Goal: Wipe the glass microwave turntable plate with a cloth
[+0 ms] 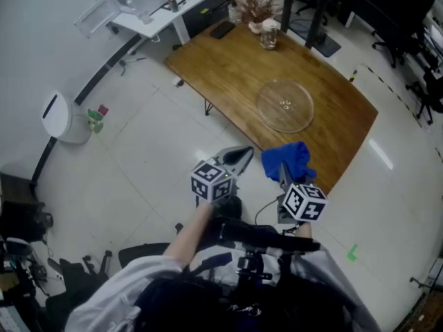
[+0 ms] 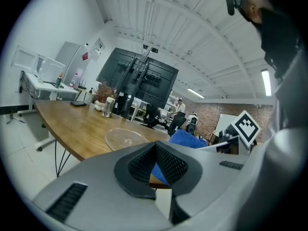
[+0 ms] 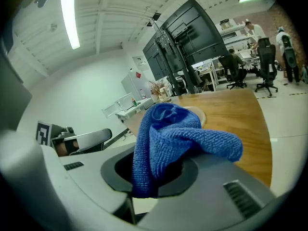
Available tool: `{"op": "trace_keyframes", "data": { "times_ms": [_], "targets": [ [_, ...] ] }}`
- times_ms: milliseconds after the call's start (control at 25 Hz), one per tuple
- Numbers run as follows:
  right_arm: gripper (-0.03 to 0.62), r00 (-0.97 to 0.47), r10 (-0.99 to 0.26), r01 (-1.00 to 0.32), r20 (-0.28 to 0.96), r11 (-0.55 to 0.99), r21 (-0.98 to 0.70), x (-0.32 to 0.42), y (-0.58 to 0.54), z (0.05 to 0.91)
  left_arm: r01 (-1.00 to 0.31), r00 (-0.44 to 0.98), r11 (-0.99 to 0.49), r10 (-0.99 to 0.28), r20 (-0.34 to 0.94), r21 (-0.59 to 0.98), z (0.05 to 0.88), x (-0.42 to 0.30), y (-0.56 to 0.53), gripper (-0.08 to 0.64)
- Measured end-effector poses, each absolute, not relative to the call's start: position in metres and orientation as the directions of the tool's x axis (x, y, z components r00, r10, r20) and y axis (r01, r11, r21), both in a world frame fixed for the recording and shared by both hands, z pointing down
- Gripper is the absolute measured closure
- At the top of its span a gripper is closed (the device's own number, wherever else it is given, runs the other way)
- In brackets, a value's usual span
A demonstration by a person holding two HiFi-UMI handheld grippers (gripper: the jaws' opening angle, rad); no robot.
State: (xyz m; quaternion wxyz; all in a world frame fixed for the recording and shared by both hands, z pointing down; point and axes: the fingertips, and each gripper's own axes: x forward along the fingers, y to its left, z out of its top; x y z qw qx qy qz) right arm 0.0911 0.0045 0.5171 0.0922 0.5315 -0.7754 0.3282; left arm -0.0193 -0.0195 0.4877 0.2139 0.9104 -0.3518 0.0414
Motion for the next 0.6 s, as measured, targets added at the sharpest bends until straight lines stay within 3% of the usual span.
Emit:
{"op": "trace_keyframes", "data": {
  "times_ms": [280, 600],
  "targets": [
    [0.514, -0.395, -0.757, -0.889, 0.52, 0.174, -0.423, 0.038, -0.065, 0.518, -0.648, 0.749, -0.639, -0.633, 0.195, 0.413, 0.484, -0.079, -0.112, 0.56],
    [0.514, -0.326, -0.769, -0.904, 0.55, 0.085, -0.418, 0.024, -0.099, 0.527, -0.587, 0.802, -0.676, -0.56, 0.207, 0.445, 0.5, -0.084, -0.167, 0.56]
  ]
}}
